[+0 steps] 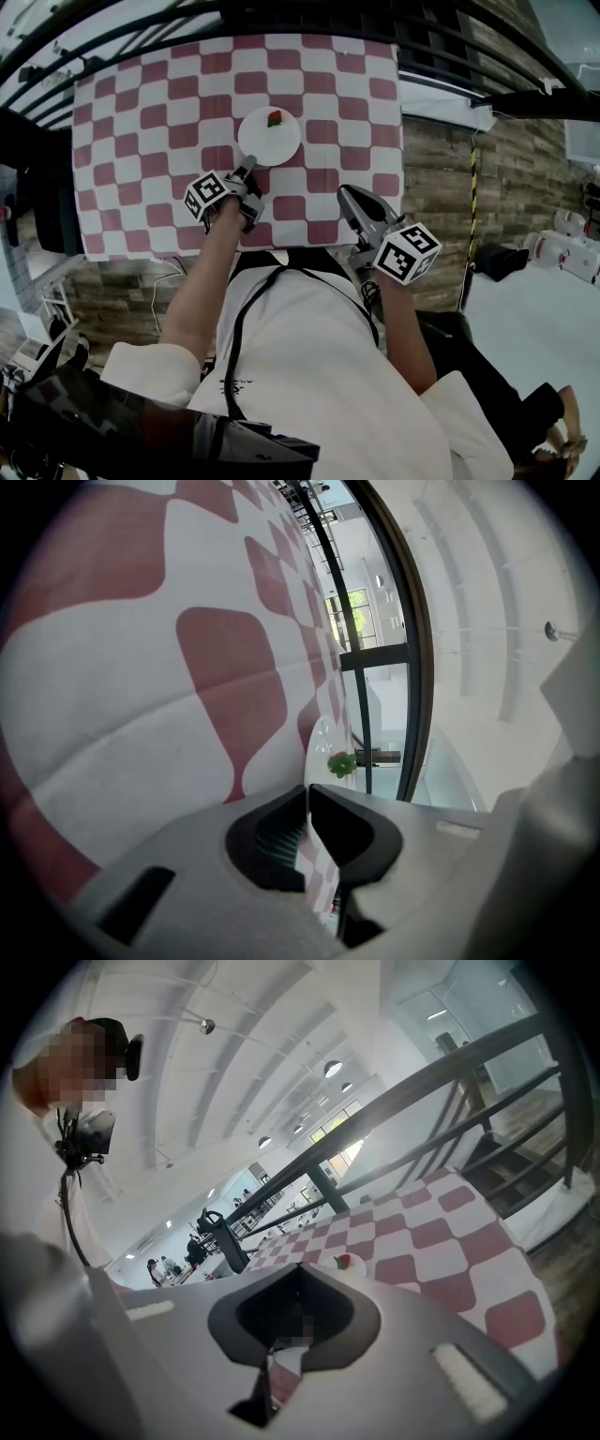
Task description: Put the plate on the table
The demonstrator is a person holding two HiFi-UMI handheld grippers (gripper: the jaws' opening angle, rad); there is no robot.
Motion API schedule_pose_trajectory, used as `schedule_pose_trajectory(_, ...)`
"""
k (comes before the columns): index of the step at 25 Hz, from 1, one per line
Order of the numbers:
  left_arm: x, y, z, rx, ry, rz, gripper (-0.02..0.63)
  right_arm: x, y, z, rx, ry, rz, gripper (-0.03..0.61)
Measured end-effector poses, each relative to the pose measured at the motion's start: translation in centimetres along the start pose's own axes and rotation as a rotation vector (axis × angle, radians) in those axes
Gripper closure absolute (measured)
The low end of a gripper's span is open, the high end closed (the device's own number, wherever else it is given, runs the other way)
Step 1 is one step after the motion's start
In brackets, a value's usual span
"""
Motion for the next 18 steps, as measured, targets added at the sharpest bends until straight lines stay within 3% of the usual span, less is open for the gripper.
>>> schedule_pose_trajectory(7,0.4,-0.1,0.8,-0.009,-0.018,0.024,0.583,0.3,0.3,-0.9,0.031,0.019,0.015,0.574)
schedule_pose_trajectory(13,1.2,0.1,0.9,-0.005,0.047,0.037,0.46,-0.1,0.3,-1.5,0.043,0.021,0.011,0.574)
schedule_pose_trajectory(18,1.4,0.3,0.2,-0.021,0.042,0.055,0.393,-0.5,0.2,-1.8,0.058,0.016,0.004,0.574)
Point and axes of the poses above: the fingertips, and each gripper's own axes: z forward along the fingers, x to its right, y out of its underside, the point moved 10 cm from there along -z, backward along the fingers, and after that the axes turned 5 degrees about z, right-handed, at the moved point
